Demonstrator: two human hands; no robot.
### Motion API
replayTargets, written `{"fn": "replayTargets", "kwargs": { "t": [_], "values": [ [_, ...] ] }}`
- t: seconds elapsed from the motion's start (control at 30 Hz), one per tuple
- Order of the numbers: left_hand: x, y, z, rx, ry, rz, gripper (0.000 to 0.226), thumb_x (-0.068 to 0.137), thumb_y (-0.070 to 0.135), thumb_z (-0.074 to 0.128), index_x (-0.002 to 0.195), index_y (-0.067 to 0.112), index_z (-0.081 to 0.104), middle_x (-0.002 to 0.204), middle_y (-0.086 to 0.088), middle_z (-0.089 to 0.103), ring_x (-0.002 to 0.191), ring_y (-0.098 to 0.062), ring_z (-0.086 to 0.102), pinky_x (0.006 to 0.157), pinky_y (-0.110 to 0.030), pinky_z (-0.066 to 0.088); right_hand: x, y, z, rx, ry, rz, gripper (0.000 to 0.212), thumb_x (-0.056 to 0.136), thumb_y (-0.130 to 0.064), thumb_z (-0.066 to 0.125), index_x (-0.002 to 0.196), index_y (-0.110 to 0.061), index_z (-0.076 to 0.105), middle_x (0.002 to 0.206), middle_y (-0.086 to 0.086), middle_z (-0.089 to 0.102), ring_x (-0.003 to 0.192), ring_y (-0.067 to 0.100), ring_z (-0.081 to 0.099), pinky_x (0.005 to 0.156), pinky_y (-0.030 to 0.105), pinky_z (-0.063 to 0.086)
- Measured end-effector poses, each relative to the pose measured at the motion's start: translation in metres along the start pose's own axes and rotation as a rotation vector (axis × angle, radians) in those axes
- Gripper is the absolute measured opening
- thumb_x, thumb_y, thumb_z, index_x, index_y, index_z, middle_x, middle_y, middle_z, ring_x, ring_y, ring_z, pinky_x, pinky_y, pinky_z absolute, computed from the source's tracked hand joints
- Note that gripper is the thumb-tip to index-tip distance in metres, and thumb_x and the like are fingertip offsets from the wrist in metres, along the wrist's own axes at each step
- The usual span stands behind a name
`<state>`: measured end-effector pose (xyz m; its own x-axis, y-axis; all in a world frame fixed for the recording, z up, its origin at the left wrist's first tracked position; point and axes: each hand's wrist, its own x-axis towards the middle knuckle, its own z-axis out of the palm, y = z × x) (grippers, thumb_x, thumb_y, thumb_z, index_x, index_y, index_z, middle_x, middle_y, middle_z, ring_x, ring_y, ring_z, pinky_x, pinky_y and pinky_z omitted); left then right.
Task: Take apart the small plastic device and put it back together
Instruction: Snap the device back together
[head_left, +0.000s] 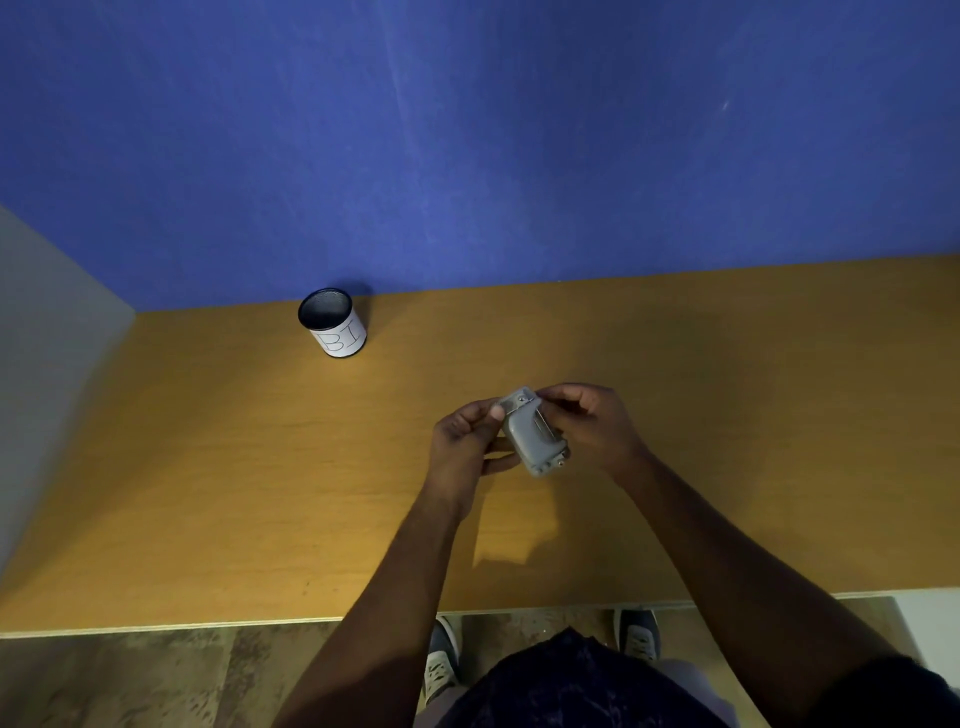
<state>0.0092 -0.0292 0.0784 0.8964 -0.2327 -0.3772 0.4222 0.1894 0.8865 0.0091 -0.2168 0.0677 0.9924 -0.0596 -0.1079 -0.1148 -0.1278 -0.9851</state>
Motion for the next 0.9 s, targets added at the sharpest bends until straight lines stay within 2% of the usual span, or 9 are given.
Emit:
{"fn": "replayTargets", "kwargs": {
  "t": [0.1, 0.2, 0.3, 0.43, 0.53, 0.63, 0.73, 0.8, 0.9],
  "values": [
    [-0.002, -0.004, 0.003, 0.014, 0.059, -0.018, 0.022, 0.1, 0.022, 0.063, 0.106, 0.006, 0.077, 0.087, -0.009, 0.079, 0.073, -0.022, 0.075, 0.061, -0.033, 0.061, -0.003, 0.003, 0.004, -0.002, 0.032, 0.043, 0.03, 0.089, 0.0, 0.068, 0.083, -0.028, 0.074, 0.074, -0.011, 0.076, 0.069, 0.002, 0.07, 0.061, 0.017, 0.054],
    [-0.001, -0.005, 0.003, 0.001, 0.061, -0.039, 0.021, 0.098, 0.024, 0.066, 0.099, 0.009, 0.079, 0.082, -0.008, 0.078, 0.068, -0.019, 0.074, 0.059, -0.031, 0.061, -0.002, 0.007, 0.003, 0.085, 0.043, 0.171, 0.028, 0.088, 0.0, 0.068, 0.074, -0.023, 0.077, 0.071, -0.005, 0.076, 0.067, 0.011, 0.071, 0.06, 0.025, 0.056],
    [0.001, -0.004, 0.001, -0.078, -0.027, -0.092, 0.02, 0.099, 0.023, 0.063, 0.102, 0.011, 0.078, 0.086, -0.006, 0.078, 0.072, -0.018, 0.073, 0.064, -0.031, 0.062, 0.0, 0.005, 0.002, 0.195, 0.046, 0.238, 0.032, 0.089, -0.002, 0.068, 0.071, -0.026, 0.081, 0.069, -0.006, 0.076, 0.063, 0.009, 0.071, 0.054, 0.022, 0.055],
    [0.002, -0.004, 0.001, -0.105, -0.129, -0.131, 0.016, 0.096, 0.008, 0.065, 0.108, 0.012, 0.075, 0.097, -0.005, 0.078, 0.087, -0.018, 0.076, 0.074, -0.033, 0.064, 0.002, 0.0, 0.001, 0.227, 0.11, 0.221, 0.028, 0.09, -0.005, 0.068, 0.073, -0.023, 0.08, 0.07, -0.003, 0.077, 0.061, 0.008, 0.071, 0.051, 0.021, 0.054],
    [0.004, -0.002, 0.005, 0.002, -0.07, -0.142, 0.022, 0.093, -0.005, 0.063, 0.102, 0.012, 0.075, 0.098, -0.009, 0.078, 0.088, -0.023, 0.076, 0.073, -0.034, 0.064, 0.003, 0.0, 0.005, 0.143, 0.164, 0.187, 0.017, 0.09, -0.01, 0.069, 0.08, -0.02, 0.078, 0.074, -0.001, 0.078, 0.065, 0.011, 0.073, 0.054, 0.023, 0.056],
    [0.006, -0.001, 0.008, 0.048, 0.007, -0.13, 0.032, 0.088, -0.015, 0.055, 0.096, 0.009, 0.075, 0.088, -0.009, 0.078, 0.081, -0.023, 0.076, 0.067, -0.032, 0.063, 0.002, 0.001, 0.006, 0.136, 0.156, 0.19, 0.014, 0.091, -0.011, 0.07, 0.083, -0.021, 0.077, 0.074, -0.004, 0.078, 0.067, 0.009, 0.073, 0.055, 0.022, 0.056],
    [0.008, -0.001, 0.009, 0.061, 0.093, -0.118, 0.034, 0.085, -0.019, 0.05, 0.097, 0.003, 0.073, 0.083, -0.01, 0.077, 0.074, -0.021, 0.076, 0.061, -0.031, 0.062, -0.001, 0.003, 0.001, 0.186, 0.052, 0.306, 0.005, 0.089, -0.014, 0.073, 0.089, -0.014, 0.077, 0.076, 0.001, 0.078, 0.067, 0.014, 0.074, 0.054, 0.025, 0.057],
    [0.009, -0.002, 0.01, 0.067, 0.142, -0.12, 0.034, 0.084, -0.021, 0.048, 0.098, 0.0, 0.071, 0.082, -0.01, 0.076, 0.068, -0.018, 0.076, 0.057, -0.029, 0.061, -0.003, 0.007, -0.002, 0.183, -0.021, 0.38, 0.01, 0.09, -0.013, 0.072, 0.095, -0.006, 0.076, 0.081, 0.006, 0.078, 0.07, 0.017, 0.075, 0.059, 0.028, 0.06],
    [0.01, -0.005, 0.014, 0.098, 0.198, -0.128, 0.033, 0.084, -0.02, 0.047, 0.102, -0.003, 0.069, 0.086, -0.013, 0.074, 0.064, -0.016, 0.074, 0.051, -0.027, 0.058, -0.006, 0.01, -0.004, 0.156, -0.082, 0.408, 0.007, 0.091, -0.011, 0.069, 0.091, -0.007, 0.076, 0.081, 0.008, 0.078, 0.071, 0.019, 0.075, 0.062, 0.031, 0.061]
  ]
}}
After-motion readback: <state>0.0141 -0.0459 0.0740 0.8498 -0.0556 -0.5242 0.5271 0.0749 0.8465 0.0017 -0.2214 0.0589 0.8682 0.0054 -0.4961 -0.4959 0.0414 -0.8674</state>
